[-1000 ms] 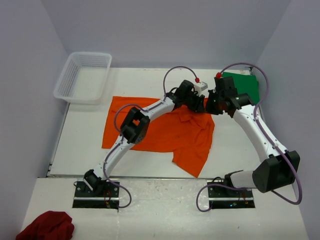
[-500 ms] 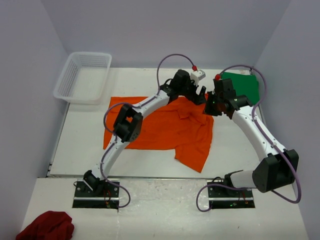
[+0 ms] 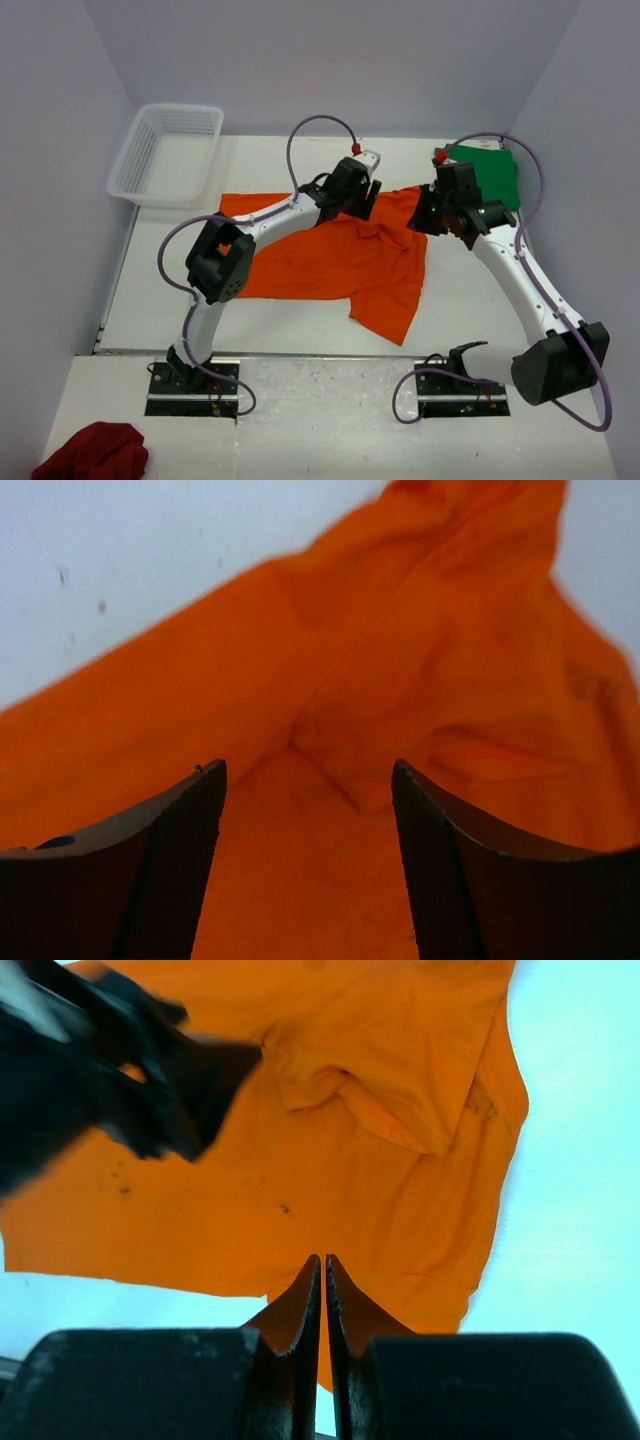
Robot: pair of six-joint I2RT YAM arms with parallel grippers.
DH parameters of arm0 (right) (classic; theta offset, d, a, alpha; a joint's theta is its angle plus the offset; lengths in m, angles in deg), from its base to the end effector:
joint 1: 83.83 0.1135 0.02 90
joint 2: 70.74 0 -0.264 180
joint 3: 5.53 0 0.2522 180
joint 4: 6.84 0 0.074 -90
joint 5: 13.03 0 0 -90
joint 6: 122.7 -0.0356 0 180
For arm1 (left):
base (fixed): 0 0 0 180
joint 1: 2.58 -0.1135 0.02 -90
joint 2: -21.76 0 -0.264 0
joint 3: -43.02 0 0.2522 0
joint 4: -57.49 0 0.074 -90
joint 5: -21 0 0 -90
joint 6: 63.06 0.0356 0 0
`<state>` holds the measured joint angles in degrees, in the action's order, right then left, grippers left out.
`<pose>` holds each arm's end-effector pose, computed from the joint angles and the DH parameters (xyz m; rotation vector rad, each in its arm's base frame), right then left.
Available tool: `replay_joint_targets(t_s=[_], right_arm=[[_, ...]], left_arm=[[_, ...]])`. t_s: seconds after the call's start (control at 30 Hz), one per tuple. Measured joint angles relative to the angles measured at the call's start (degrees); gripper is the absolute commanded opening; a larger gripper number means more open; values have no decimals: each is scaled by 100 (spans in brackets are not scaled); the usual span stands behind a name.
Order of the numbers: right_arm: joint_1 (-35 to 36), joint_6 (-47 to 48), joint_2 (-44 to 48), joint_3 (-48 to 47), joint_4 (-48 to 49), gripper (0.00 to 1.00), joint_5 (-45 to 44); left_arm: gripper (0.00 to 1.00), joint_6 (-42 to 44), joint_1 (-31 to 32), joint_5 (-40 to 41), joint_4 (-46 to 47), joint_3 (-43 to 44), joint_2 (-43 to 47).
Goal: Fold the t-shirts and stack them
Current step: Fold the flattened tshirt in 1/3 of the way
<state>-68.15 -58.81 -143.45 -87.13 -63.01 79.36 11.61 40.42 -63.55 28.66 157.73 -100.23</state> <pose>0.2548 0.0731 0.3240 0.2012 2.4232 0.3865 0.3668 -0.3375 0.2410 0.4822 2.1841 -0.4610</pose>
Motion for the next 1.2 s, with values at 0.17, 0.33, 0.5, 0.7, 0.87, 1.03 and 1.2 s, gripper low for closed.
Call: replay_joint_targets(t_s=[0.17, 0.33, 0.5, 0.7, 0.87, 1.03, 1.2], right_arm=[[0, -2, 385, 138, 44, 5, 35], [0, -2, 422, 240, 48, 4, 33], [0, -4, 415, 348, 46, 4, 33], [0, -17, 409, 358, 44, 4, 31], [0, -20, 409, 358, 44, 4, 31], [0, -20, 411, 356, 44, 4, 22], [0, -20, 411, 358, 44, 3, 17]], left_arm=[[62, -166, 238, 717, -7, -1180, 15], [58, -212, 367, 1008, 105, -1650, 98], [55, -210, 470, 1182, 304, -1731, 321], [54, -195, 675, 1132, 660, -1759, 485], [54, -136, 787, 944, 730, -1740, 476], [53, -2, 802, 890, 752, -1550, 356], [51, 98, 802, 817, 800, -1276, 52]])
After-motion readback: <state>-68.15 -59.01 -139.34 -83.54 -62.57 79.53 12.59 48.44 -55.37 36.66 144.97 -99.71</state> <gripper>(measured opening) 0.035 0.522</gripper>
